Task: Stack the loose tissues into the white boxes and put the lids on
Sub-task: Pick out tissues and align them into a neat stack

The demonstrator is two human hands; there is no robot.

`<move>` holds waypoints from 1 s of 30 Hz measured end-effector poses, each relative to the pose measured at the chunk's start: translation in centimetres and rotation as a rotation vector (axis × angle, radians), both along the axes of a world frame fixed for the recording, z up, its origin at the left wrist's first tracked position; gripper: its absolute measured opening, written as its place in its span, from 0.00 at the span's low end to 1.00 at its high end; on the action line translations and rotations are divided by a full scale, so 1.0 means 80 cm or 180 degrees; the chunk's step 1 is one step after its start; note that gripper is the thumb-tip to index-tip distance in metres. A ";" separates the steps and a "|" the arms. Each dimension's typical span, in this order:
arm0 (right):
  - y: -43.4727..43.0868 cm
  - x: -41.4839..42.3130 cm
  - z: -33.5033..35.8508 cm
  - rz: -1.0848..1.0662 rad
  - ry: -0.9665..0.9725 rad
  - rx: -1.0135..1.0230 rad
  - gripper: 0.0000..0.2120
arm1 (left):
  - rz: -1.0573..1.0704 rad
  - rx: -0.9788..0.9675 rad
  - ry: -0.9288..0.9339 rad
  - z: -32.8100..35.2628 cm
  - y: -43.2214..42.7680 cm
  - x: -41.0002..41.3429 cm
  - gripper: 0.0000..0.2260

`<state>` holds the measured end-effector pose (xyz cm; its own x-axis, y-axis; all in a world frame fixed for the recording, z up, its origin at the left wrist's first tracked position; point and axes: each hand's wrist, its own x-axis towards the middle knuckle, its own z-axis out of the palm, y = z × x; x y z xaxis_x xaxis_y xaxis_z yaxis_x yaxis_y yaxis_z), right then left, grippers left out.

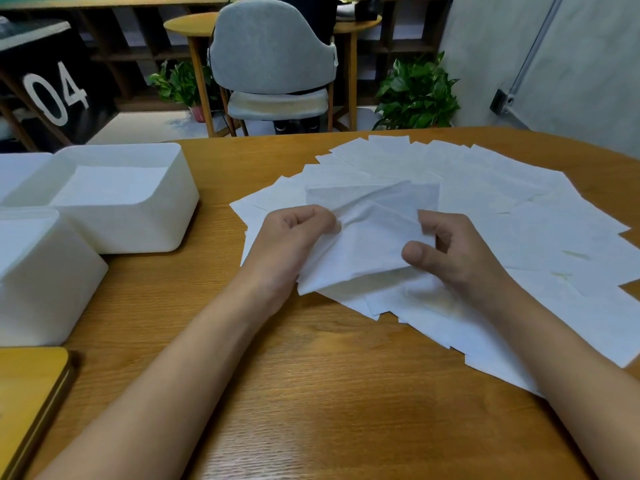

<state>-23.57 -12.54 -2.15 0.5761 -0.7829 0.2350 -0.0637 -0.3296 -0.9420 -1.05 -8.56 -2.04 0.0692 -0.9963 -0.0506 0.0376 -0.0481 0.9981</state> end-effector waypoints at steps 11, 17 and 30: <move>-0.003 0.001 0.001 -0.1057 0.0028 0.0284 0.08 | 0.0108 -0.0334 -0.0744 0.009 0.007 0.000 0.13; 0.000 0.007 -0.002 -0.0538 0.0075 -0.0083 0.27 | 0.0314 -0.0369 -0.0414 0.001 0.005 -0.008 0.12; -0.002 0.010 -0.007 -0.0616 0.0177 -0.0331 0.36 | 0.0276 -0.0161 0.0232 -0.002 0.004 -0.010 0.16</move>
